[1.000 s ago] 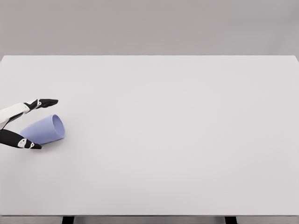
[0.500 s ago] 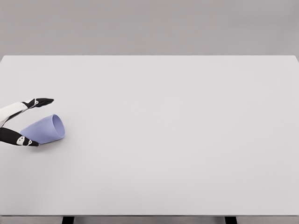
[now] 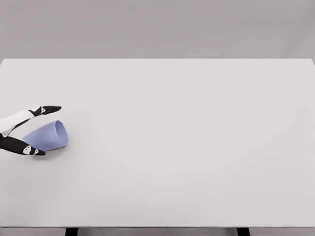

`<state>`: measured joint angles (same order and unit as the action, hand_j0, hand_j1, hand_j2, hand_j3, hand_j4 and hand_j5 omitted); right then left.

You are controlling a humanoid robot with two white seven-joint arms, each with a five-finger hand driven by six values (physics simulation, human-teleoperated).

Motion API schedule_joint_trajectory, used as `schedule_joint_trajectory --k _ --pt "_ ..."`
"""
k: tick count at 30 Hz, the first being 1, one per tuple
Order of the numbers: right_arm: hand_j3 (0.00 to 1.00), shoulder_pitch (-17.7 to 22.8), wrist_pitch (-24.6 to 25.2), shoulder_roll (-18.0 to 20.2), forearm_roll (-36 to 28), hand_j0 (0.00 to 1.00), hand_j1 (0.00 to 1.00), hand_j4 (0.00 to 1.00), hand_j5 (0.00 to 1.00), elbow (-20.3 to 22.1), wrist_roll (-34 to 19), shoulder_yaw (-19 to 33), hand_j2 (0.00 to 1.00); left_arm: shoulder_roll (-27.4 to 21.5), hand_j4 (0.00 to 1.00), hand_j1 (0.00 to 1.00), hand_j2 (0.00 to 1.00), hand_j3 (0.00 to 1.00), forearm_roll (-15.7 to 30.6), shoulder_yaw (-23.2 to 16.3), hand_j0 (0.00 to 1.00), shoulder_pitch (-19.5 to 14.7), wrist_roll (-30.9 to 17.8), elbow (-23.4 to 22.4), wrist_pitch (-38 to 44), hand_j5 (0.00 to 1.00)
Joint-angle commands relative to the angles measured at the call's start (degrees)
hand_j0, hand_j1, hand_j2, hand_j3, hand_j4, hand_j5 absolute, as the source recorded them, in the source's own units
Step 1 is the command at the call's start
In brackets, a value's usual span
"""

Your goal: Flip the cup with left arm and place it on the table

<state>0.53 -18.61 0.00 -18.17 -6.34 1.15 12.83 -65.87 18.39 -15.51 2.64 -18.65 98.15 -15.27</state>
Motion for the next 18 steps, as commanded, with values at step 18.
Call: schedule_joint_trajectory --k 18 --pt "1.0 -0.09 0.07 0.0 -0.03 1.0 1.0 1.0 1.0 0.01 -0.01 0.01 1.0 4.08 1.0 1.0 1.0 1.0 -5.82 -0.05 1.0 -0.62 0.02 -1.2 0.33 1.0"
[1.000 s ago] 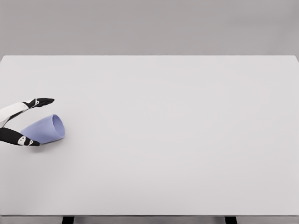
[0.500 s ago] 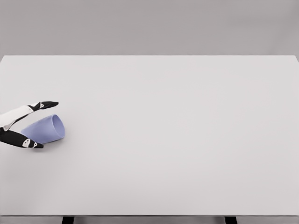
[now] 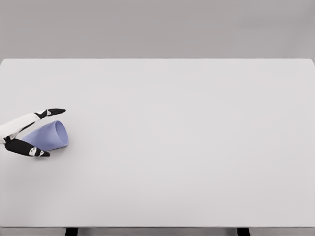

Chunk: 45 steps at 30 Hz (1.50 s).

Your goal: Flip the cup with left arm and place it on the table

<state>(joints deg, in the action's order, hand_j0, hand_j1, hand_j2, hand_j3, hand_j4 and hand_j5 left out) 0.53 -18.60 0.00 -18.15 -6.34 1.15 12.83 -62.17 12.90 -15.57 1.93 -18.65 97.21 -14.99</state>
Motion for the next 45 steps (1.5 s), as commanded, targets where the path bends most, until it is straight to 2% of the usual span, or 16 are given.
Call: schedule_joint_trajectory --k 1,13,15,31,36,45 --pt "1.0 0.0 -0.04 0.0 -0.04 1.0 1.0 1.0 1.0 0.01 -0.01 0.0 1.0 0.56 1.0 1.0 1.0 1.0 -0.42 0.01 1.0 0.0 0.01 -0.53 0.04 1.0" --pt "1.0 0.0 -0.04 0.0 -0.04 1.0 1.0 1.0 1.0 0.01 -0.01 0.0 1.0 2.58 1.0 1.0 1.0 1.0 -2.79 0.01 1.0 -0.88 -0.07 -2.2 0.04 1.0" --pt "1.0 0.0 0.05 0.0 -0.04 1.0 1.0 1.0 1.0 0.01 -0.01 0.0 1.0 3.55 1.0 1.0 1.0 1.0 -4.99 0.01 1.0 -1.14 -0.07 -2.64 0.04 1.0" --pt "1.0 0.0 -0.04 0.0 -0.13 1.0 1.0 1.0 1.0 0.01 -0.01 0.0 1.0 5.57 1.0 1.0 1.0 1.0 -6.48 -0.08 1.0 -1.85 -0.16 -4.49 -0.13 1.0" --pt "1.0 0.0 -0.04 0.0 -0.13 1.0 1.0 1.0 1.0 0.01 -0.01 0.0 1.0 6.09 1.0 1.0 1.0 1.0 -6.57 -2.8 1.0 -3.6 -0.16 -5.89 -0.13 1.0" --pt "1.0 0.0 0.05 0.0 -0.13 1.0 1.0 1.0 1.0 0.01 -0.01 0.0 1.0 6.45 1.0 1.0 1.0 1.0 -6.57 -3.68 1.0 -3.78 -0.16 -5.98 -0.13 1.0"
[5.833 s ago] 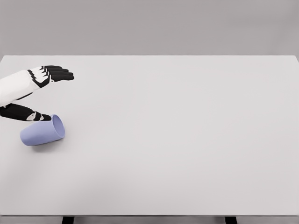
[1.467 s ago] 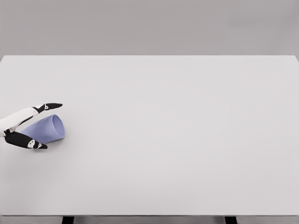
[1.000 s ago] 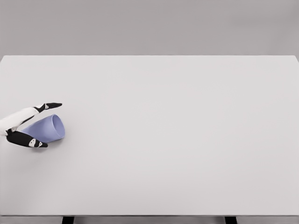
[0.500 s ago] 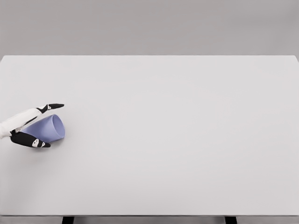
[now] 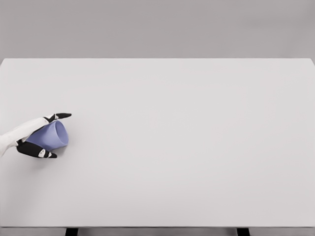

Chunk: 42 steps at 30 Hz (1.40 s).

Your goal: Flip the cup with left arm and place it on the table

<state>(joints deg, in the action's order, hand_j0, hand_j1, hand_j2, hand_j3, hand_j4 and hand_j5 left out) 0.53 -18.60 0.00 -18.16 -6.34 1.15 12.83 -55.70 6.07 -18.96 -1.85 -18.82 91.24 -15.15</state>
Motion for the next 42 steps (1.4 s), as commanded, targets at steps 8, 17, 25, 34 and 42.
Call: schedule_joint_trajectory --k 8,17,25,34,42 --pt "1.0 0.0 -0.03 0.0 -0.03 1.0 1.0 1.0 1.0 0.01 -0.01 0.01 1.0 0.06 0.85 0.85 0.85 0.85 -0.71 -0.37 0.85 0.0 -0.25 0.08 0.03 0.85" --pt "1.0 0.0 -0.03 0.0 -0.03 1.0 1.0 1.0 1.0 0.01 -0.01 0.01 1.0 -0.02 0.67 0.67 0.67 0.67 -1.24 -0.81 0.67 0.0 -0.42 0.43 -0.58 0.67" --pt "1.0 0.0 0.06 0.0 -0.03 1.0 1.0 1.0 1.0 0.01 -0.01 0.01 1.0 -0.81 0.69 0.69 0.69 0.69 1.57 0.07 0.69 -1.93 0.02 0.69 -2.08 0.69" --pt "1.0 0.0 -0.03 0.0 -0.12 1.0 1.0 1.0 1.0 0.01 -0.01 0.01 1.0 -0.73 0.71 0.71 0.71 0.71 8.87 0.07 0.71 -4.31 -0.07 0.25 -8.14 0.71" --pt "1.0 0.0 -0.03 0.0 -0.03 1.0 1.0 1.0 1.0 0.01 -0.01 0.01 1.0 1.82 0.71 0.71 0.71 0.71 11.94 0.07 0.71 -5.36 0.01 0.16 -10.25 0.71"
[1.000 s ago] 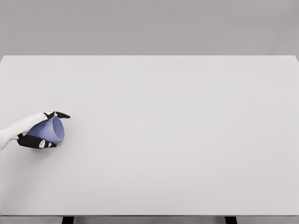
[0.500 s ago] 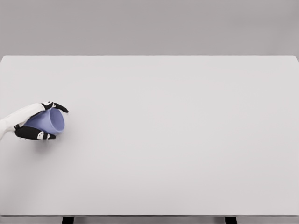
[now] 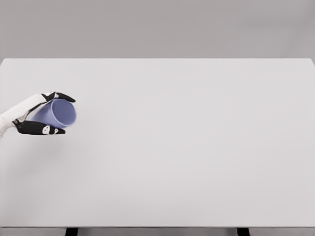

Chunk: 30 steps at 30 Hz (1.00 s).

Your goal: Flip the cup with left arm and place it on the table

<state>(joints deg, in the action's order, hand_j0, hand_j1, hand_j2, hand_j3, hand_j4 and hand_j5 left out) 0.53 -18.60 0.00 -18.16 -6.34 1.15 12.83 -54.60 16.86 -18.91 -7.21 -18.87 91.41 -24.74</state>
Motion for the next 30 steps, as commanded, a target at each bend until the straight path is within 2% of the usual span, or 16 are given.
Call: schedule_joint_trajectory --k 1,5,7,13,22,26,30 --pt "1.0 0.0 -0.03 0.0 -0.12 1.0 1.0 1.0 1.0 0.01 -0.01 0.01 1.0 1.6 0.71 0.71 0.71 0.71 1.5 0.02 0.71 0.0 0.06 -0.01 -1.45 0.71" --pt "1.0 0.0 -0.03 0.0 -0.03 1.0 1.0 1.0 1.0 0.01 -0.01 0.01 1.0 3.53 0.71 0.71 0.71 0.71 2.56 0.02 0.71 0.0 -0.03 0.17 -2.86 0.71" --pt "1.0 0.0 0.05 0.0 -0.12 1.0 1.0 1.0 1.0 0.01 -0.01 0.01 1.0 4.33 0.71 0.71 0.71 0.71 4.58 -0.07 0.71 0.0 -0.29 0.08 -4.09 0.71" --pt "1.0 0.0 -0.03 0.0 -0.03 1.0 1.0 1.0 1.0 0.01 -0.01 0.01 1.0 7.31 0.71 0.71 0.71 0.71 5.37 -0.16 0.71 -0.44 -0.47 0.52 -5.41 0.71" --pt "1.0 -0.09 0.05 0.0 -0.12 1.0 1.0 1.0 1.0 0.01 -0.01 0.01 1.0 14.34 0.72 0.72 0.72 0.72 6.51 -0.69 0.72 -0.7 -0.47 -0.01 -6.2 0.72" --pt "1.0 0.0 -0.03 0.0 -0.03 1.0 1.0 1.0 1.0 0.01 -0.01 0.01 1.0 16.37 0.73 0.73 0.73 0.73 7.31 -2.09 0.73 -1.05 -0.99 0.43 -6.29 0.73" --pt "1.0 0.0 -0.03 0.0 -0.03 1.0 1.0 1.0 1.0 0.01 -0.01 0.01 1.0 18.56 0.75 0.75 0.75 0.75 7.92 -3.68 0.75 -2.99 -1.78 0.52 -6.38 0.75"
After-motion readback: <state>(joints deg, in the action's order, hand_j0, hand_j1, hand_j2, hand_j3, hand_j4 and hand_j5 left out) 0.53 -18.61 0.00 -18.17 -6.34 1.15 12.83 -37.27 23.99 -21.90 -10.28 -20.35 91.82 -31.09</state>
